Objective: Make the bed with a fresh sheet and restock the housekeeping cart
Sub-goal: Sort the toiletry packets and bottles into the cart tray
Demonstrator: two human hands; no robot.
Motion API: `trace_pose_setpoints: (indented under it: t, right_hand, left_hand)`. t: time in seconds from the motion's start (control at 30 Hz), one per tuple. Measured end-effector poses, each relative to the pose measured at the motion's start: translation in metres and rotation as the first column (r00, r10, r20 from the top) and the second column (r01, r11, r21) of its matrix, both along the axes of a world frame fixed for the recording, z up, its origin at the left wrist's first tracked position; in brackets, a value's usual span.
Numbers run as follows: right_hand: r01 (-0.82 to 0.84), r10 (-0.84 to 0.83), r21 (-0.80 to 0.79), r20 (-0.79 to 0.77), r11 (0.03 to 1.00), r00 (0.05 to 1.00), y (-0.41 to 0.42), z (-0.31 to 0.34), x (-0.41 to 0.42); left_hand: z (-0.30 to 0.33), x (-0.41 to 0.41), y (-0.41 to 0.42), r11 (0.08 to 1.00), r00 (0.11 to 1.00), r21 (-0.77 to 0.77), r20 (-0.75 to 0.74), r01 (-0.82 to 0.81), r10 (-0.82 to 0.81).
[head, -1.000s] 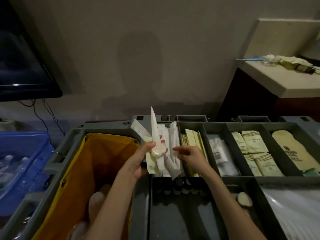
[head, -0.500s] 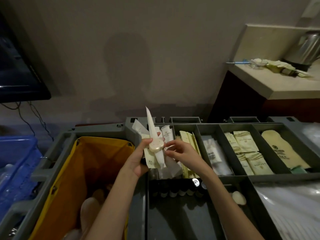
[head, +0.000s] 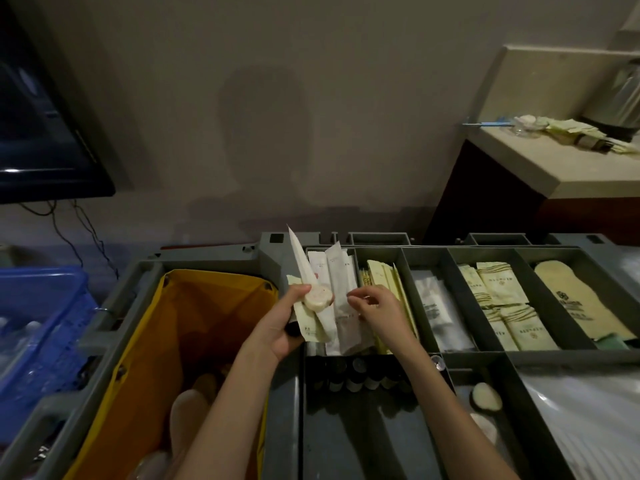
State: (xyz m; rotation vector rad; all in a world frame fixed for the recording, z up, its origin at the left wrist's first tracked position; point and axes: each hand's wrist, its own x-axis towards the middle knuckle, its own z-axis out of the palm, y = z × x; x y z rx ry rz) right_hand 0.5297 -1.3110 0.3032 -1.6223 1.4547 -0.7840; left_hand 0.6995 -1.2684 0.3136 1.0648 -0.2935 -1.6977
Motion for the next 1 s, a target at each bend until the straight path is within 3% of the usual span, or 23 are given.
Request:
trace_pose_setpoints:
  t: [0.1,0.23,0.43,0.53,0.67,0.77,1.0]
  right_hand:
    - [0.021,-0.015,-0.048,0.122,0.999,0.992,0.009,0.009,0.0]
    - [-0.11,0.103,0.009,0.292,0.994,0.951,0.02,0.023,0.001]
    - [-0.19,0.19,-0.007,0.072,0.982,0.979,0.021,0.026,-0.001]
    - [-0.195,0.198,-0.051,0.059,0.979,0.978,0.024,0.028,-0.004]
    - [-0.102,0.115,-0.088,0.154,0.991,0.981,0.033,0.034,-0.016]
    - [-0.019,0.035,-0.111,0.149,0.994,0.988,0.046,0.034,-0.041]
    - [0.225,-0.212,-0.095,0.133,0.97,0.968,0.108,0.017,-0.142]
  left_hand:
    - [0.001,-0.006,-0.002,0.999,1.0,0.035,0.017,-0.002,0.001]
    - [-0.003,-0.015,-0.008,0.999,0.993,0.045,0.114,-0.019,0.014]
    - [0.001,-0.023,-0.005,0.998,0.994,-0.009,0.099,0.056,-0.055]
    - [0.002,-0.026,-0.003,0.999,0.994,0.007,0.095,0.053,-0.053]
    - [0.002,-0.033,0.0,0.997,0.997,0.048,0.058,0.056,-0.058]
    - [0.001,-0.048,0.002,0.995,0.989,0.03,0.104,0.099,-0.102]
    - [0.012,-0.112,0.021,0.956,0.955,0.0,0.048,0.294,-0.294]
